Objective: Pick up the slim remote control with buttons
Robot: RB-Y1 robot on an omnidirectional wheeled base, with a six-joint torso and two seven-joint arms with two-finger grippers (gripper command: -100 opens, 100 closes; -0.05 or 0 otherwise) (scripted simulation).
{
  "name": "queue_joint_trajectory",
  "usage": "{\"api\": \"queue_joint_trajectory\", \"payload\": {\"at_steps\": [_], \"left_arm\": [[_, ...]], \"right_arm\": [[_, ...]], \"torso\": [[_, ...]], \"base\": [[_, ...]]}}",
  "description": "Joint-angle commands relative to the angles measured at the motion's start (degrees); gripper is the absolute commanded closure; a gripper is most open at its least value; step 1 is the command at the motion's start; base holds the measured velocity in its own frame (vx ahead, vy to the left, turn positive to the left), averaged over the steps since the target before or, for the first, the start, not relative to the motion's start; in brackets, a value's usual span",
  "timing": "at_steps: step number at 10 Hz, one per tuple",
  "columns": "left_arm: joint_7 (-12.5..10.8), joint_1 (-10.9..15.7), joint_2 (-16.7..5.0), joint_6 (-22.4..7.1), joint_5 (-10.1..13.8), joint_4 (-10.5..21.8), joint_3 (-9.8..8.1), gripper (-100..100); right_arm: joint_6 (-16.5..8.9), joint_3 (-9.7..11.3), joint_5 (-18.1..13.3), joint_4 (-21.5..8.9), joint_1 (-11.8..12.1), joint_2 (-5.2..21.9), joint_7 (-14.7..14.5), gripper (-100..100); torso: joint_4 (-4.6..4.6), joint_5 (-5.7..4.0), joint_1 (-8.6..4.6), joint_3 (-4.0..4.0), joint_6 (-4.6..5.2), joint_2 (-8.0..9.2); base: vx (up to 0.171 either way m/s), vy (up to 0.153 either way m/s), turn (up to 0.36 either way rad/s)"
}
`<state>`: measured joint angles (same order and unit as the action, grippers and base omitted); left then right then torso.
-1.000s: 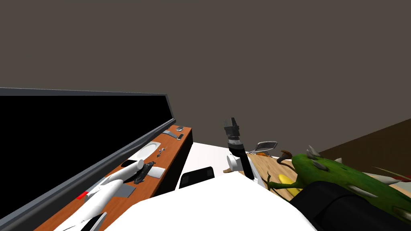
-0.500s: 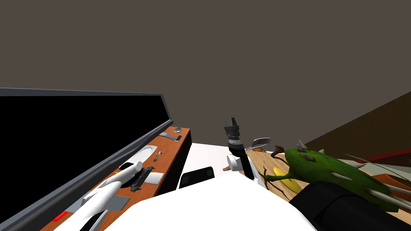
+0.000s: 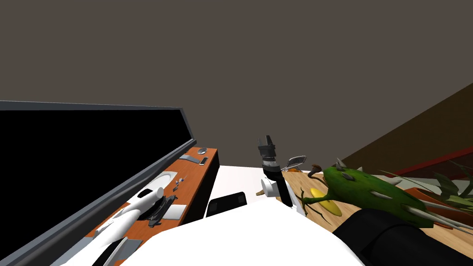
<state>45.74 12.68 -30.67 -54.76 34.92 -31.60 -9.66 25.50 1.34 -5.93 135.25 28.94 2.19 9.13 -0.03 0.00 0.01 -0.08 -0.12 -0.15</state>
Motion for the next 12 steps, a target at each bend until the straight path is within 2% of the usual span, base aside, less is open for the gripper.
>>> {"api": "queue_joint_trajectory", "payload": {"at_steps": [1,3,4,5,9,10,11,12], "left_arm": [[-0.9,-0.2,1.4,1.7,-0.8,0.6,0.34,-100],[-2.0,-0.5,3.2,3.9,-1.7,1.4,0.76,-100],[-1.2,0.3,2.7,3.7,-1.3,2.5,0.65,-100],[-1.3,0.4,2.8,4.0,-1.4,2.6,0.68,100],[-1.3,0.3,2.8,3.9,-1.4,2.7,0.69,100],[-1.3,0.3,2.8,3.9,-1.4,2.7,0.69,0],[-1.5,-0.4,2.5,3.1,-1.3,1.1,0.59,100],[-1.1,-0.3,1.8,2.2,-0.9,0.8,0.42,100]], "right_arm": [[0.0,0.0,0.0,0.0,0.0,0.0,0.0,0],[0.0,0.0,0.0,0.0,0.0,0.0,0.0,0],[0.0,0.0,0.0,0.0,0.0,0.0,0.0,0],[0.0,0.0,0.0,0.0,0.0,0.0,0.0,0],[0.0,0.0,0.0,0.0,0.0,0.0,0.0,0],[0.0,0.0,0.0,0.0,0.0,0.0,0.0,0],[0.0,0.0,0.0,0.0,0.0,0.0,0.0,0],[0.0,0.0,0.0,0.0,0.0,0.0,0.0,0]], "torso": [[0.00,0.00,0.00,0.00,0.00,0.00],[0.00,0.05,0.22,0.01,0.00,0.02],[0.01,0.06,0.26,0.01,0.00,0.02],[0.01,0.03,0.14,0.02,-0.01,0.03],[0.04,0.04,0.02,0.00,0.07,-0.03],[0.04,0.04,0.02,0.00,0.07,-0.03],[0.04,0.04,0.02,0.00,0.06,-0.03],[0.05,0.02,-0.03,0.01,0.06,-0.03]], "base": [[0.006,0.040,-0.028],[0.003,0.079,-0.032],[0.001,0.036,-0.013],[-0.003,0.008,0.014],[0.000,0.000,0.000],[0.000,0.000,0.000],[0.001,-0.015,0.007],[-0.001,-0.038,0.021]]}}
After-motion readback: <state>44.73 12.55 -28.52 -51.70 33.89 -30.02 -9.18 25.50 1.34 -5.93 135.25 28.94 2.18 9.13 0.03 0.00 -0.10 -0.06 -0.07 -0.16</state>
